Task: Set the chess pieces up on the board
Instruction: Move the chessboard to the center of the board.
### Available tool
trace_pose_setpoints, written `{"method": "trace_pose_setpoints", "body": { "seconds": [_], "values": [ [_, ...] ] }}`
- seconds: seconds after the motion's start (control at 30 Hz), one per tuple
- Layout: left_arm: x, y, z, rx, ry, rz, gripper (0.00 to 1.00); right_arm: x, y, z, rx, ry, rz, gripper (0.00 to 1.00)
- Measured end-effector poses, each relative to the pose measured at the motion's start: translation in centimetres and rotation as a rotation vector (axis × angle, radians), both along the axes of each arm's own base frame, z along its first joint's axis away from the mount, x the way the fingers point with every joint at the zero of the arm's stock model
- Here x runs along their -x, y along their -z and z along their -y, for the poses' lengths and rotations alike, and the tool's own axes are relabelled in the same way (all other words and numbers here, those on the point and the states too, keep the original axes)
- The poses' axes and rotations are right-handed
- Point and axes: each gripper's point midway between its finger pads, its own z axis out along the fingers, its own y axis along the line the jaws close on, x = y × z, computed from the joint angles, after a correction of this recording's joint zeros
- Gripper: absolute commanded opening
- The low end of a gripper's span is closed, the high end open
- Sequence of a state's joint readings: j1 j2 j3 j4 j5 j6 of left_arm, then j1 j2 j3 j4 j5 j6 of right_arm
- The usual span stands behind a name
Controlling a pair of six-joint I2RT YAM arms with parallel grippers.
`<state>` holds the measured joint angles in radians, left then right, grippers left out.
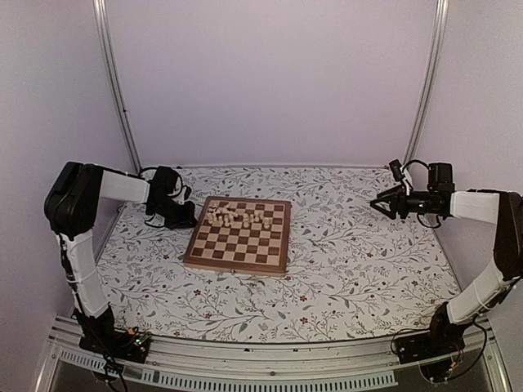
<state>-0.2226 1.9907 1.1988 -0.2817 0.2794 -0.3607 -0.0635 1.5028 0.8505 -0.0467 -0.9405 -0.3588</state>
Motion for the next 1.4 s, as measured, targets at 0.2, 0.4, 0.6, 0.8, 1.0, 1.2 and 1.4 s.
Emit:
{"method": "trace_pose_setpoints", "body": {
  "seconds": [0.2,0.4,0.6,0.8,1.0,1.2,1.4],
  "values": [
    [2.6,0.1,5.2,0.048,0.086,-0.006,0.0,-0.2,0.3,-0.1,-0.001,-0.015,-0.008,0.66],
    [5.9,0.1,9.0,0.107,0.137,-0.003,0.0,-0.1,0.8,-0.1,0.001,-0.019,-0.02,0.65],
    [9.2,0.0,14.0,0.121,0.238,-0.005,0.0,-0.6,1.5,0.0,0.005,-0.012,-0.041,0.59],
    [12.0,0.0,18.1,0.116,0.343,-0.002,0.0,-1.7,2.7,0.6,0.029,0.035,-0.085,0.55],
    [11.9,0.0,18.6,0.059,0.371,0.008,0.04,-2.9,3.8,1.7,0.073,0.111,-0.119,0.5],
    [8.5,-1.7,16.6,-0.027,0.32,0.06,0.33,-3.8,5.3,2.5,0.118,0.166,-0.155,0.47],
    [-1.5,-7.1,15.7,0.018,0.19,0.218,0.43,-4.1,7.1,1.4,0.148,0.148,-0.207,0.47]
  ]
}}
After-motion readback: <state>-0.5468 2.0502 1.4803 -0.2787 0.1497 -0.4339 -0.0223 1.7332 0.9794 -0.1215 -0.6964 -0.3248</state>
